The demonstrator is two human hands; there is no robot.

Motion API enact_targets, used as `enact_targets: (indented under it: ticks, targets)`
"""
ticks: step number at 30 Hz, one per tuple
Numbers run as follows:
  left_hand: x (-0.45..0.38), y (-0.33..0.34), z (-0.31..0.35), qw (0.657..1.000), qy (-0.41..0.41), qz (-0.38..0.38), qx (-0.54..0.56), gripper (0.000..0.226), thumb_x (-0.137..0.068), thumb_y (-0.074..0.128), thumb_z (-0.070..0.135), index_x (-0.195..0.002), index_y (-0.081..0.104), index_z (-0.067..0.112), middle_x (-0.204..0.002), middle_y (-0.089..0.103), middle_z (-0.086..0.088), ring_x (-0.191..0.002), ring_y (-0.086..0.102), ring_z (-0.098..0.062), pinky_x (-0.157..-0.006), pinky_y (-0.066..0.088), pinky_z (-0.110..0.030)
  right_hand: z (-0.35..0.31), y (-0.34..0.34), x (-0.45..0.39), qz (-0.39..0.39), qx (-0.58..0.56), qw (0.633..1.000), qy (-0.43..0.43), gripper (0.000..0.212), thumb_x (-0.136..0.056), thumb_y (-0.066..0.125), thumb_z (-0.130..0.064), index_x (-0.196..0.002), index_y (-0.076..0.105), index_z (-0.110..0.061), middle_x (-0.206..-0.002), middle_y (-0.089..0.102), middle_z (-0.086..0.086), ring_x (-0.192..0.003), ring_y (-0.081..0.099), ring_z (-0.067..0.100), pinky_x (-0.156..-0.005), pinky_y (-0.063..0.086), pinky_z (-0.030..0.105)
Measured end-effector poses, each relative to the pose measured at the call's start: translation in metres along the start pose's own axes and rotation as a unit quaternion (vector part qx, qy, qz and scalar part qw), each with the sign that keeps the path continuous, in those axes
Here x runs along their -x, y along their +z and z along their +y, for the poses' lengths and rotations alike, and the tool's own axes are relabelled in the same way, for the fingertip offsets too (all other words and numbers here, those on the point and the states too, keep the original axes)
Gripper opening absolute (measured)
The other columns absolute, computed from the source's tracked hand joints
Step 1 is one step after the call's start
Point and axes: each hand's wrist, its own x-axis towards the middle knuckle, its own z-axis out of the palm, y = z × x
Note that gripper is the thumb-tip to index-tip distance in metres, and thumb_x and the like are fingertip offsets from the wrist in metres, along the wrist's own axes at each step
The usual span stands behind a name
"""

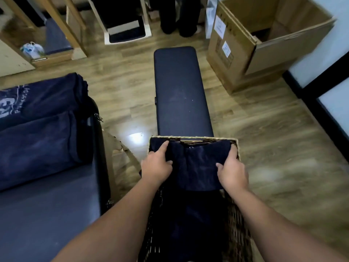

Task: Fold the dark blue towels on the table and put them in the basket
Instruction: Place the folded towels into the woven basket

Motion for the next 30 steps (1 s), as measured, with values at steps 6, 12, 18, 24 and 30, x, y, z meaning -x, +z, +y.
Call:
enact_targets:
  ticks: [6,12,18,24,30]
  targets:
    - [0.020,0.046,0.005,0.972,0.093,0.114,-0.186,0.080,-0.073,0.064,0.010,-0.150,0.041,0.019,-0.158,0.016,-0.031,-0.140,0.027,-0.047,-0.110,0.026,-0.057,0.006,0.039,0.015,0.086,0.197,0.966,-0.143,0.069,-0.071,0.078,-0.018,-0.135,0.054,-0.010,-0.137,0.044,0.018,-0.111,0.047,0.040,-0.090,0.043,0.051]
    - [0.027,0.080,-0.008,0.973,0.066,0.025,-0.219,0.094,-0.085,0.060,0.050,-0.161,0.013,0.020,-0.160,0.013,-0.030,-0.135,0.031,-0.042,-0.106,0.030,-0.055,0.012,0.063,0.007,-0.086,0.192,0.973,-0.095,0.093,-0.088,0.061,-0.055,-0.158,0.018,-0.012,-0.162,0.000,0.018,-0.141,0.019,0.040,-0.116,0.032,0.052]
    - [-0.019,0.079,-0.020,0.996,0.025,-0.085,-0.024,0.099,-0.088,0.067,0.047,-0.158,-0.004,0.045,-0.167,-0.010,-0.018,-0.142,0.037,-0.041,-0.116,0.035,-0.042,0.018,0.075,-0.028,-0.120,0.149,0.976,-0.100,0.103,-0.081,0.071,-0.059,-0.159,0.016,-0.018,-0.166,-0.002,0.013,-0.143,0.017,0.042,-0.121,0.022,0.046]
    - [-0.031,0.071,-0.037,0.990,0.025,-0.113,0.083,0.099,-0.084,0.077,0.037,-0.154,0.010,0.056,-0.169,0.000,-0.011,-0.147,0.035,-0.032,-0.118,0.028,-0.028,0.020,0.071,-0.058,-0.177,0.099,0.976,-0.084,0.113,-0.070,0.081,-0.059,-0.157,0.018,-0.024,-0.166,0.007,0.010,-0.140,0.025,0.043,-0.118,0.027,0.042]
    - [-0.005,0.037,-0.026,0.994,-0.018,-0.087,0.061,0.061,-0.092,0.067,0.035,-0.146,0.047,0.016,-0.145,0.050,-0.018,-0.133,0.049,-0.032,-0.109,0.037,-0.029,0.010,0.040,-0.032,-0.228,0.048,0.970,-0.071,0.092,-0.084,0.073,-0.055,-0.158,0.028,-0.023,-0.167,0.013,0.009,-0.148,0.028,0.034,-0.120,0.027,0.038]
